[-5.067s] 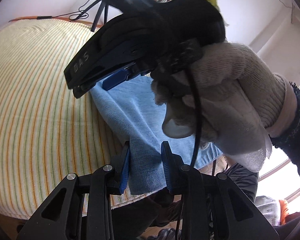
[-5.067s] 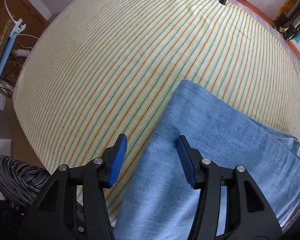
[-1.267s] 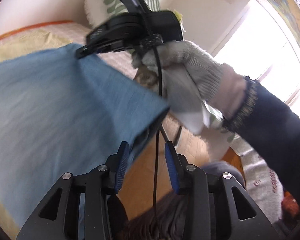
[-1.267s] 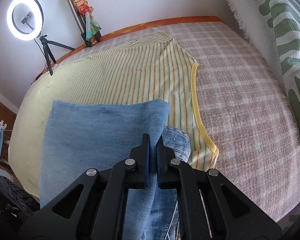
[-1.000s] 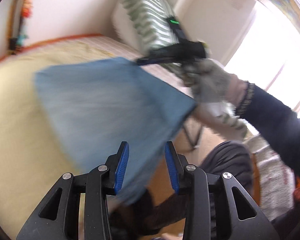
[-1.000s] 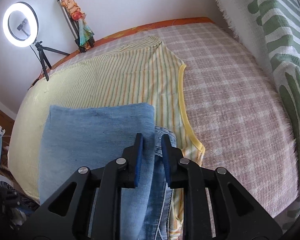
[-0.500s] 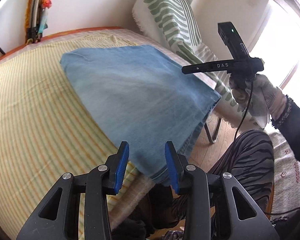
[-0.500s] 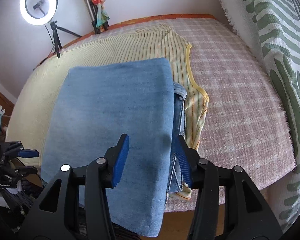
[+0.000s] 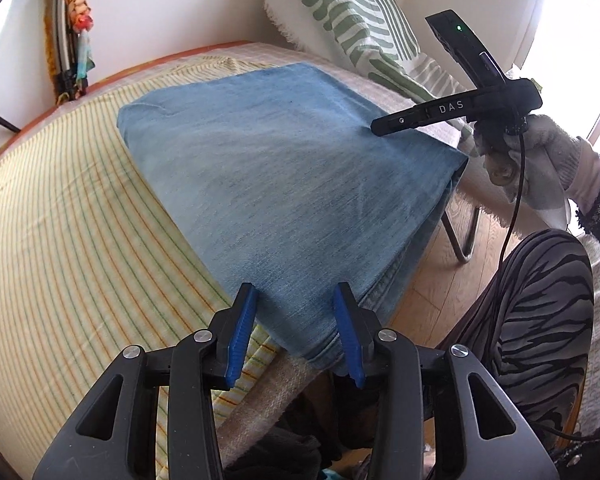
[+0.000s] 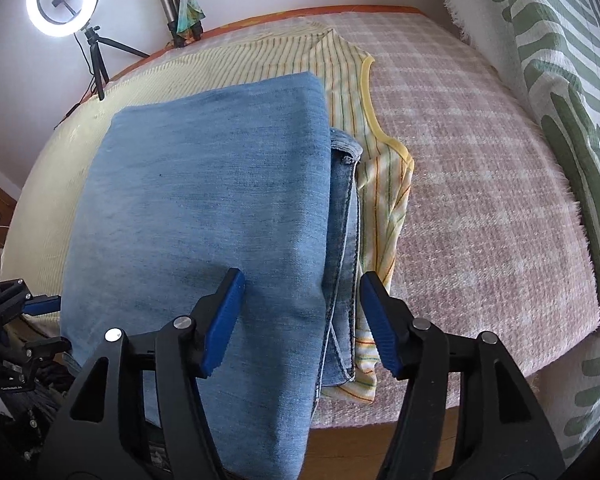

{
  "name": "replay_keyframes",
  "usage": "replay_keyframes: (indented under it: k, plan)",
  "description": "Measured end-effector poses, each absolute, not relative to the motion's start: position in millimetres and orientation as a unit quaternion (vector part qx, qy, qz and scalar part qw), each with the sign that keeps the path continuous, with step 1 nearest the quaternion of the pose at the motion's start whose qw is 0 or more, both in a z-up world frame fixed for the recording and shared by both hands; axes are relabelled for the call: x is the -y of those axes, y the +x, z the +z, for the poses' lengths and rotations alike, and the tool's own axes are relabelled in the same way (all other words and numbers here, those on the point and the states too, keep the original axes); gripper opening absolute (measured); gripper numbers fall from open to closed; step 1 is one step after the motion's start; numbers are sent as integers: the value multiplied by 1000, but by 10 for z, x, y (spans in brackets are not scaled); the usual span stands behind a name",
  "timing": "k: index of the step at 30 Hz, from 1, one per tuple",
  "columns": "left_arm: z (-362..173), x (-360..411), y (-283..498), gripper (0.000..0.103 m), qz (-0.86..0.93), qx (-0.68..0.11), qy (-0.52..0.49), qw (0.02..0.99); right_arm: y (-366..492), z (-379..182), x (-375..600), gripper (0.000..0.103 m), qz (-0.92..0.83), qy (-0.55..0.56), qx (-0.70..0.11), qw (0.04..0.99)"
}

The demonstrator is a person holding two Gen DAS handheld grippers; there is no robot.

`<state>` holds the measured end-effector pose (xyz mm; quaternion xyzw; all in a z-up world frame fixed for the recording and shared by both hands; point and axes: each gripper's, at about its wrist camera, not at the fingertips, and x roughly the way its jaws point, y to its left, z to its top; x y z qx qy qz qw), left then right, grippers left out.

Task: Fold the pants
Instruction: 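Lower the folded jeans onto the bed and open both tools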

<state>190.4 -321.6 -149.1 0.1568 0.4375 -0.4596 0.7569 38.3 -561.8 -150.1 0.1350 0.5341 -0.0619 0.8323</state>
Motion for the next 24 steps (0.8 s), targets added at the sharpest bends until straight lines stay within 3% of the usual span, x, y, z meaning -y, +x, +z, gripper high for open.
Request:
replay_keyframes:
  k: [6, 12, 15, 19, 24]
  plan:
    - [-1473, 3194, 1922, 51, -455, -438, 161, 758, 408, -1489, 5632, 63, -55, 131, -537, 831]
    - [-1449, 3175, 1980, 54, -453, -440, 156, 759, 449, -1466, 5647, 63, -43, 132, -534, 834]
    - [-1394, 3074, 2130, 57, -454, -455, 107, 759, 459, -1430, 5715, 64, -34, 155, -520, 839]
    - [-1367, 2954, 2352, 61, -451, -476, 47, 754, 460, -1405, 5789, 78, -18, 180, -505, 844]
    - [-1422, 2902, 2554, 62, -451, -504, -15, 737, 498, -1449, 5849, 79, 4, 209, -497, 842]
